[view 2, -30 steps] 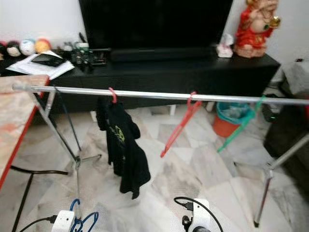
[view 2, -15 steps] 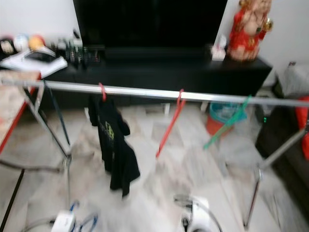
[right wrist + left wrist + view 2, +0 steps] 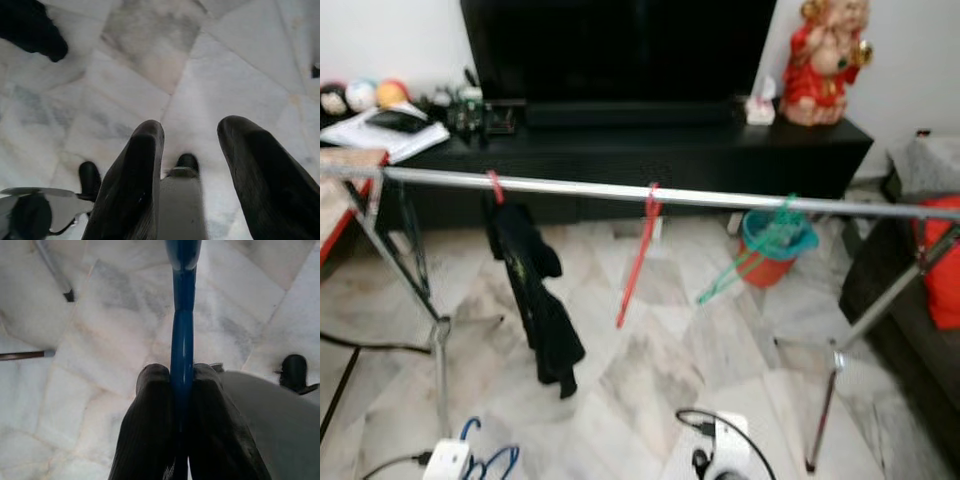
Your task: Hang hanger
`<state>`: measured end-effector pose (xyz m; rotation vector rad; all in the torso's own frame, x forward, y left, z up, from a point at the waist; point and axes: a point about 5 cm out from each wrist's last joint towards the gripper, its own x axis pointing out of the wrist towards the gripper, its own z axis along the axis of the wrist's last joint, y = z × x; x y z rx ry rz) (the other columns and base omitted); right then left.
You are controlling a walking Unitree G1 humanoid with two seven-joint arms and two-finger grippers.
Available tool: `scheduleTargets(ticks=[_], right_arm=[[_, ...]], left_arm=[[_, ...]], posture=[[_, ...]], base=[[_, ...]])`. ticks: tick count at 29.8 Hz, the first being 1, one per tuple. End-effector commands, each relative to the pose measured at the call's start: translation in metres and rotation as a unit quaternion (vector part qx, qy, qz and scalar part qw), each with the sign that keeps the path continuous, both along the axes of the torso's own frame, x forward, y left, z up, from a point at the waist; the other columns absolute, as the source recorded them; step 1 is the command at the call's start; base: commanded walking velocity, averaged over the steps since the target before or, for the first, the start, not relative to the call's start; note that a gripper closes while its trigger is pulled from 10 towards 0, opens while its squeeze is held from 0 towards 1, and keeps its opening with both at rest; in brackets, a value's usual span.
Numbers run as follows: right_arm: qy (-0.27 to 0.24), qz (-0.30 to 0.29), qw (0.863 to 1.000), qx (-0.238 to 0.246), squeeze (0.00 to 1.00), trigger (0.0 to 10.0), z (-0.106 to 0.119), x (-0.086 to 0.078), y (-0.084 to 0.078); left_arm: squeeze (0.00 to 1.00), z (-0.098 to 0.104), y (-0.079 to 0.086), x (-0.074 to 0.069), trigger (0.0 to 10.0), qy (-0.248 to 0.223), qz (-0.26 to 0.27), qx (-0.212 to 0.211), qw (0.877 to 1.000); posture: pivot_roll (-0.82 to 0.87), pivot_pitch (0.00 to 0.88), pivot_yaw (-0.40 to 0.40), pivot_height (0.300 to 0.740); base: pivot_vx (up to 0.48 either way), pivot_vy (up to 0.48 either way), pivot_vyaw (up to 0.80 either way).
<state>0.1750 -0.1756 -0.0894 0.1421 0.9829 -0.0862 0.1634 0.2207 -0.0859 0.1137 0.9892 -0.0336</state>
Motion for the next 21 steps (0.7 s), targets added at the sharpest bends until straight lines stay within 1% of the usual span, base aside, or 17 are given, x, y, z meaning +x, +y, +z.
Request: scheduleTargets(ticks=[1, 21], right_arm=[[0.001, -0.004, 1.000, -0.004, 0.00, 10.0, 0.0002, -0.0002, -0.0034], [0.001, -0.004, 1.000, -0.005, 0.00, 10.0, 0.0006, 0.0006, -0.0043]], left_arm=[[0.00, -0.0022, -0.0032, -0.0035, 10.0, 0.007, -0.010, 0.000, 1.000], [0.00, -0.0018, -0.0064, -0.0010, 10.0, 0.002, -0.011, 0.002, 1.000]], posture=[[0.04, 0.000, -0.019, 0.740], [0.04, 0.000, -0.027, 0.740]], base=[[0.000, -0.304, 0.00], [0.000, -0.305, 0.00]])
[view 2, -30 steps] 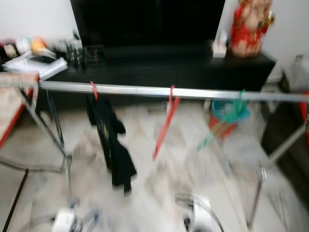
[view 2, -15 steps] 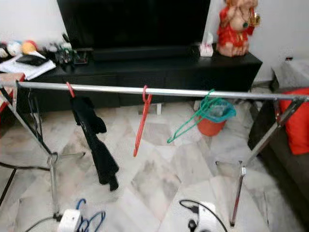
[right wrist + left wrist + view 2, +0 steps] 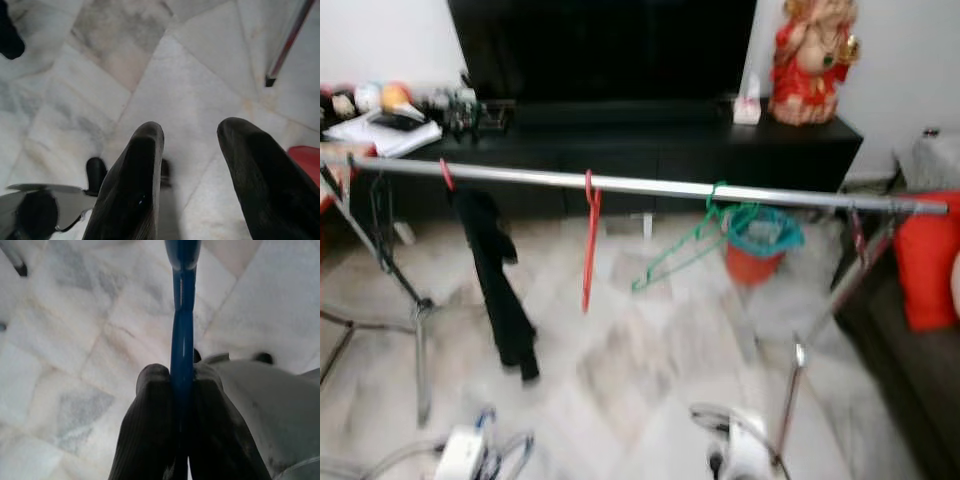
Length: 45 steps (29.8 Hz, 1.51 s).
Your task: Hang hanger
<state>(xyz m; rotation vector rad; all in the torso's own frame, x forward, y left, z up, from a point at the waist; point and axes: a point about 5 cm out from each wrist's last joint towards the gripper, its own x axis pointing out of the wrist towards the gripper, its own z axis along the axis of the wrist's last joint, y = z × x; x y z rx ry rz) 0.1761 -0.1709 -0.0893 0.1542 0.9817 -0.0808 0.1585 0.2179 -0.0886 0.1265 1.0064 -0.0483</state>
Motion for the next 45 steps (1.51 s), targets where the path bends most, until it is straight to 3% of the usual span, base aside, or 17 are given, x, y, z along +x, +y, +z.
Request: scheduleTargets(ticks=[1, 11, 19, 24, 33, 45], right_arm=[[0.002, -0.002, 1.000, -0.012, 0.00, 10.0, 0.001, 0.000, -0.009], [0.003, 0.002, 1.000, -0.012, 0.00, 10.0, 0.001, 0.000, -0.010], [0.002, 0.002, 1.000, -0.012, 0.00, 10.0, 0.001, 0.000, -0.010], [0.001, 0.003, 1.000, -0.011, 0.00, 10.0, 0.001, 0.000, -0.010], [0.001, 0.006, 1.000, -0.013, 0.00, 10.0, 0.001, 0.001, -0.011], [-0.002, 0.004, 1.000, -0.015, 0.00, 10.0, 0.002, 0.001, -0.012]], left_arm=[[0.00, 0.002, -0.003, 0.005, 10.0, -0.011, -0.001, 0.005, 1.000], [0.00, 0.008, -0.001, 0.018, 10.0, -0.038, 0.006, 0.016, 0.999], [0.00, 0.025, -0.004, 0.047, 10.0, -0.123, 0.020, 0.013, 0.992], [0.00, 0.035, -0.003, 0.057, 10.0, -0.171, 0.022, 0.019, 0.985], [0.00, 0.066, -0.001, 0.083, 10.0, -0.301, 0.022, 0.018, 0.953], [0.00, 0.092, -0.004, 0.089, 10.0, -0.402, -0.026, 0.045, 0.914]], posture=[[0.04, 0.000, -0.027, 0.740], [0.04, 0.000, -0.033, 0.740], [0.04, 0.000, -0.032, 0.740], [0.04, 0.000, -0.032, 0.740], [0.05, 0.000, -0.041, 0.740], [0.04, 0.000, -0.040, 0.740]], base=[[0.240, -0.304, 0.00], [0.121, -0.090, 0.00], [0.000, 0.000, 0.00], [0.000, 0.000, 0.00], [0.000, 0.000, 0.00], [0.000, 0.000, 0.00]])
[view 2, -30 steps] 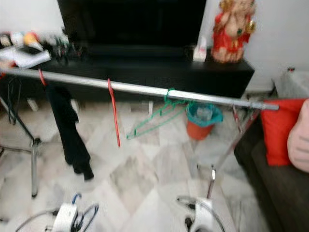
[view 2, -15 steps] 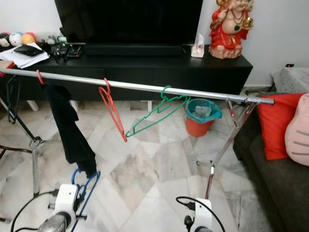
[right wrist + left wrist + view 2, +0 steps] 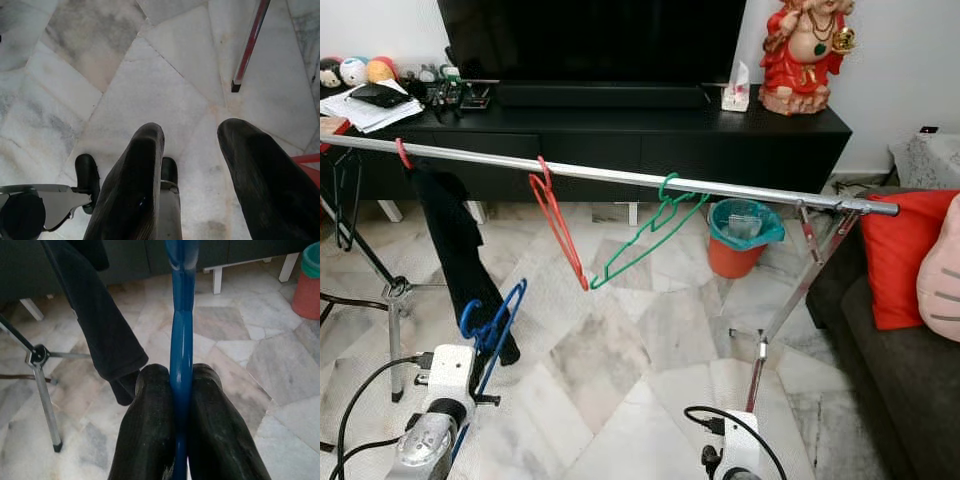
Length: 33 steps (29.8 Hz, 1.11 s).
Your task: Hang hanger
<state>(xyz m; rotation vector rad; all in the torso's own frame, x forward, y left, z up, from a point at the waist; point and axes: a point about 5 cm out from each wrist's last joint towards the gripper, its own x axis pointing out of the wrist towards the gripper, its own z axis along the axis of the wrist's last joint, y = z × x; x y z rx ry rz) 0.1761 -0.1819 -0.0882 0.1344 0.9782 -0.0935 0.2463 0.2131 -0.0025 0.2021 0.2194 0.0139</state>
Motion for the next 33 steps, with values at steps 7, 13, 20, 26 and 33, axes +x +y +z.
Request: scheduleTargets(ticks=[7, 13, 20, 26, 33], right_arm=[[-0.002, 0.006, 1.000, -0.002, 0.00, 10.0, 0.001, 0.001, -0.001], [-0.003, 0.006, 1.000, -0.003, 0.00, 10.0, 0.001, 0.002, -0.001], [-0.004, 0.005, 1.000, -0.004, 0.00, 10.0, 0.001, 0.002, -0.002], [-0.005, 0.004, 1.000, -0.006, 0.00, 10.0, 0.001, 0.002, -0.002], [-0.005, 0.009, 1.000, -0.008, 0.00, 10.0, 0.001, 0.002, -0.003]], left_arm=[[0.00, 0.011, -0.005, -0.004, 10.0, -0.045, -0.005, 0.013, 0.999], [0.00, 0.017, -0.008, 0.004, 10.0, -0.056, 0.011, 0.000, 0.998], [0.00, 0.034, -0.004, 0.007, 10.0, -0.093, 0.024, 0.004, 0.995], [0.00, 0.044, 0.003, -0.009, 10.0, -0.114, 0.033, 0.016, 0.993], [0.00, 0.052, 0.001, -0.017, 10.0, -0.125, 0.031, 0.016, 0.991]], posture=[[0.05, 0.000, -0.045, 0.740], [0.04, 0.000, -0.045, 0.740], [0.04, 0.000, -0.042, 0.740], [0.03, 0.000, -0.040, 0.740], [0.04, 0.000, -0.045, 0.740]], base=[[0.000, 0.000, 0.00], [0.000, 0.000, 0.00], [0.000, 0.000, 0.00], [0.000, 0.000, 0.00], [0.000, 0.000, 0.00]])
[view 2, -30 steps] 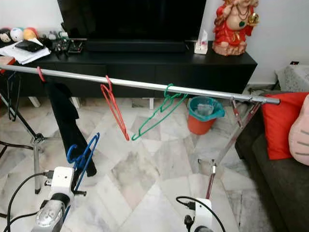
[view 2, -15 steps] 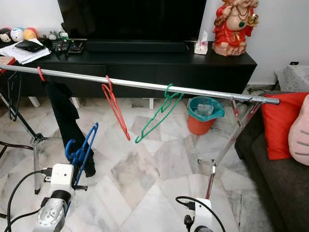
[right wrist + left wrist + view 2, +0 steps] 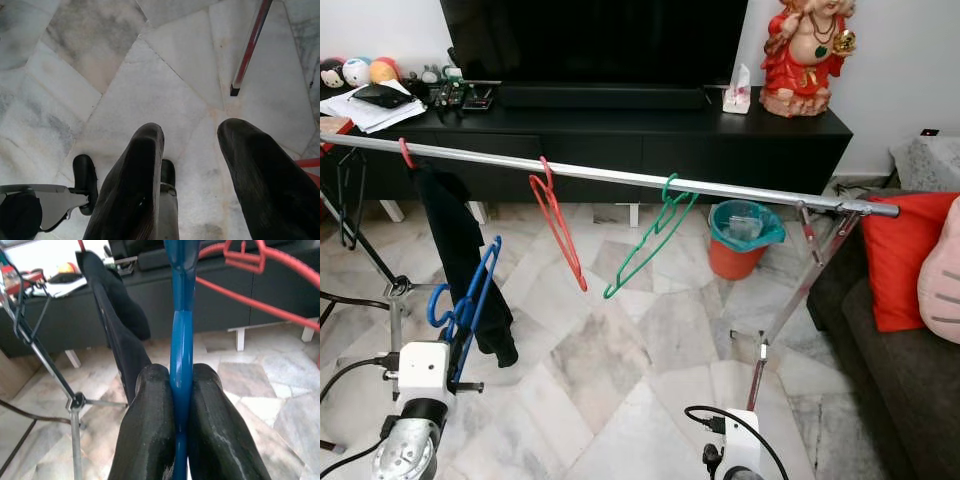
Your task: Hang hanger
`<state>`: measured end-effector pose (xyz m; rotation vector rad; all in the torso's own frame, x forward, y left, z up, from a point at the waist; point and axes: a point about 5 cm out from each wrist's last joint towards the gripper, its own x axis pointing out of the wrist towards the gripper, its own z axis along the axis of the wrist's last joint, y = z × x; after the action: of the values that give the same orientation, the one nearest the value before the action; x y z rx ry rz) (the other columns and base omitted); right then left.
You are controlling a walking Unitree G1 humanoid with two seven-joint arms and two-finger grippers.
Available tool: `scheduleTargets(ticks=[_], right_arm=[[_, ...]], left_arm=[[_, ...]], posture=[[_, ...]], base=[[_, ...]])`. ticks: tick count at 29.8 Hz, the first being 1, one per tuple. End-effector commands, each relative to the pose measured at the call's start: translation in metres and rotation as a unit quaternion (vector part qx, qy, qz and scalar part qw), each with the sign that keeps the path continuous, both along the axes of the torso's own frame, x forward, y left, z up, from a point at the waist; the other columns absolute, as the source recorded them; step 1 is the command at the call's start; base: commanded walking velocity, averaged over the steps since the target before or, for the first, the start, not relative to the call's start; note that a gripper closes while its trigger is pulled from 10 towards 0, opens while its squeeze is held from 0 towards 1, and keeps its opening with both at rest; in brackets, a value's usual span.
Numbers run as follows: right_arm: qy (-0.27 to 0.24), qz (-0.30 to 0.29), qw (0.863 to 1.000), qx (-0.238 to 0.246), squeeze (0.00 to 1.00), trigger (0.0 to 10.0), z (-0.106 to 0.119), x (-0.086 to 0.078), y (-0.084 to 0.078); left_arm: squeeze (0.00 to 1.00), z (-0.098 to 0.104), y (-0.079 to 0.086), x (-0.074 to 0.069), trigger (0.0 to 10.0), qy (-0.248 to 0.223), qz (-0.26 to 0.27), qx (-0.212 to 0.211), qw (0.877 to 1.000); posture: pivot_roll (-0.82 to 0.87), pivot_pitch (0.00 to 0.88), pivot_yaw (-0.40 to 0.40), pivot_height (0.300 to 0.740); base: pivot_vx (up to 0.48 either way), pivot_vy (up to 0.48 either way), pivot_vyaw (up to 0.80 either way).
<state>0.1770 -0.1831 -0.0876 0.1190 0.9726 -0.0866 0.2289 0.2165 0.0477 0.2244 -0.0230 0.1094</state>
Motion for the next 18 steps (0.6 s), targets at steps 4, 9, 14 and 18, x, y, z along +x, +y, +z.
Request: scheduleTargets(ticks=[4, 9, 14, 18], right_arm=[[-0.002, 0.002, 1.000, -0.003, 0.00, 10.0, 0.000, 0.000, -0.002], [-0.001, 0.004, 1.000, -0.003, 0.00, 10.0, 0.000, 0.000, -0.002], [-0.003, 0.016, 1.000, -0.008, 0.00, 10.0, 0.001, 0.001, -0.002], [-0.003, 0.016, 1.000, -0.010, 0.00, 10.0, 0.001, 0.002, -0.002]], left_arm=[[0.00, 0.005, -0.006, 0.002, 10.0, 0.002, 0.000, -0.007, 1.000], [0.00, 0.007, -0.005, 0.008, 10.0, 0.002, 0.012, -0.021, 1.000], [0.00, 0.011, -0.005, 0.014, 10.0, 0.000, 0.013, -0.026, 1.000], [0.00, 0.013, -0.006, 0.017, 10.0, -0.001, 0.011, -0.028, 1.000]], posture=[[0.04, 0.000, -0.043, 0.740], [0.04, 0.000, -0.045, 0.740], [0.04, 0.000, -0.047, 0.740], [0.04, 0.000, -0.047, 0.740]], base=[[0.067, 0.000, 0.00], [0.281, 0.000, 0.00], [0.293, 0.000, 0.09], [0.292, 0.000, 0.57]])
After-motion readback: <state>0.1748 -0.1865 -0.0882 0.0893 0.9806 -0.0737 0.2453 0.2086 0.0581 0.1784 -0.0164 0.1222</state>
